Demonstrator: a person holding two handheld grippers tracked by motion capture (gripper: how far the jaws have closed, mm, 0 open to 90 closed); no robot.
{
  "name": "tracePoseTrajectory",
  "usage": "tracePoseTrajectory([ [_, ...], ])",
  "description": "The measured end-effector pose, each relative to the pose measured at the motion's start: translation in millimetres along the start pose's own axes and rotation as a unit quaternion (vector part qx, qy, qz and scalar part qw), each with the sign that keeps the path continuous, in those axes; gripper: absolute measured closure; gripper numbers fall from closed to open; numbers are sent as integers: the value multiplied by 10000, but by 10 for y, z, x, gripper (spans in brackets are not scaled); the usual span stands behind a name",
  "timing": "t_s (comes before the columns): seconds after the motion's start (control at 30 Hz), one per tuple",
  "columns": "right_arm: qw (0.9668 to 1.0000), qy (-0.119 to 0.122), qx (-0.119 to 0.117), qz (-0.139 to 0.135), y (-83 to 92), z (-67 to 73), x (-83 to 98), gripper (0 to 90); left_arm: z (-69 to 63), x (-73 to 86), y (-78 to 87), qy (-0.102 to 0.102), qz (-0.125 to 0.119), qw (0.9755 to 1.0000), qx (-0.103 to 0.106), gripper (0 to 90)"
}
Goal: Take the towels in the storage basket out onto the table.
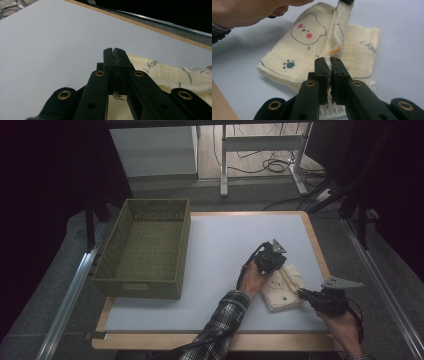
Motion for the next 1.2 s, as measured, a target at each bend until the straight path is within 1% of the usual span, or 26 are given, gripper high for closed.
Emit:
tracePoseTrajectory([
  [0.03, 10000, -17, 8, 7, 8, -9, 6, 846, 3, -1, -10, -63, 66, 10000, 22, 890],
  [0.07, 10000, -34, 9, 6, 11, -16, 15, 845, -3, -2, -28, -66, 75, 9999, 26, 890],
  [0.13, 10000, -28, 49, 16, 15, -31, 34, 845, -14, -7, -61, -51, 71, 9999, 50, 890],
  [0.17, 10000, -38, 68, 38, 18, -37, 45, 845, -27, -10, -82, 7, 30, 10000, 51, 890],
  [0.27, 9999, -67, 111, 59, 11, -68, 79, 844, -46, -17, -129, -30, 76, 10000, 35, 891],
  [0.33, 9998, -86, 144, 74, 11, -89, 98, 843, -42, -17, -156, -74, 162, 9998, 38, 890],
  [0.4, 9998, -100, 184, 74, 5, -110, 115, 840, -49, -8, -210, 48, 173, 9998, 52, 888],
  [0.43, 9996, -145, 198, 99, 1, -118, 125, 834, -41, -8, -221, -19, 261, 9996, 76, 880],
  [0.47, 9996, -166, 221, 105, -5, -129, 135, 821, -45, -10, -228, -15, 274, 9996, 80, 842],
  [0.5, 9995, -204, 235, 103, -8, -139, 145, 795, -43, -14, -225, -38, 282, 9996, 75, 769],
  [0.53, 9993, -223, 278, 89, -5, -145, 152, 755, -48, -19, -222, -22, 237, 9997, 18, 682],
  [0.57, 9992, -218, 327, 68, 3, -153, 156, 722, -44, -31, -210, -57, 244, 9997, -40, 602],
  [0.6, 9991, -220, 359, 55, 16, -161, 156, 699, -42, -42, -194, -60, 226, 9997, -77, 549],
  [0.63, 9990, -228, 370, 39, 33, -170, 150, 677, -38, -54, -169, -57, 198, 9997, -97, 523],
  [0.67, 9990, -233, 390, 28, 55, -177, 141, 659, -30, -66, -138, -40, 146, 9998, -114, 502],
  [0.73, 9987, -200, 479, 3, 103, -194, 116, 632, -8, -90, -69, 70, 17, 9999, -149, 465],
  [0.8, 9982, -179, 566, -39, 153, -219, 85, 618, 24, -108, 9, 153, -39, 9997, -160, 431],
  [0.83, 9980, -165, 608, -61, 173, -232, 68, 613, 41, -110, 46, 161, -16, 9997, -157, 420],
  [0.87, 9978, -166, 641, -73, 190, -242, 49, 610, 52, -106, 82, 156, 7, 9997, -171, 417],
  [0.9, 9977, -164, 653, -94, 200, -250, 30, 606, 65, -95, 124, 108, 51, 9998, -177, 413],
  [0.97, 9976, -145, 671, -116, 194, -253, -6, 595, 80, -52, 209, 127, 114, 9997, -177, 413],
  [1.0, 9976, -124, 667, -116, 178, -249, -23, 587, 84, -22, 249, 161, 114, 9996, -181, 416],
  [1.1, 9978, -87, 652, -56, 101, -223, -58, 568, 106, 84, 387, 173, 230, 9995, -145, 420],
  [1.17, 9978, -41, 658, 26, 42, -210, -57, 562, 112, 165, 475, 234, 245, 9993, -137, 422],
  [1.2, 9976, -20, 683, 66, 17, -207, -49, 560, 113, 207, 516, 296, 260, 9992, -118, 425],
])
Point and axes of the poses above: each handheld gripper's, and its own axes: y roughly backward along the jaws, x roughly out of its underside, z roughly to its left, the point moved 1 cm from there along -y, roughly forward along the jaws, and after that the axes turned 9 degrees about -z, right-handed, at the moved point
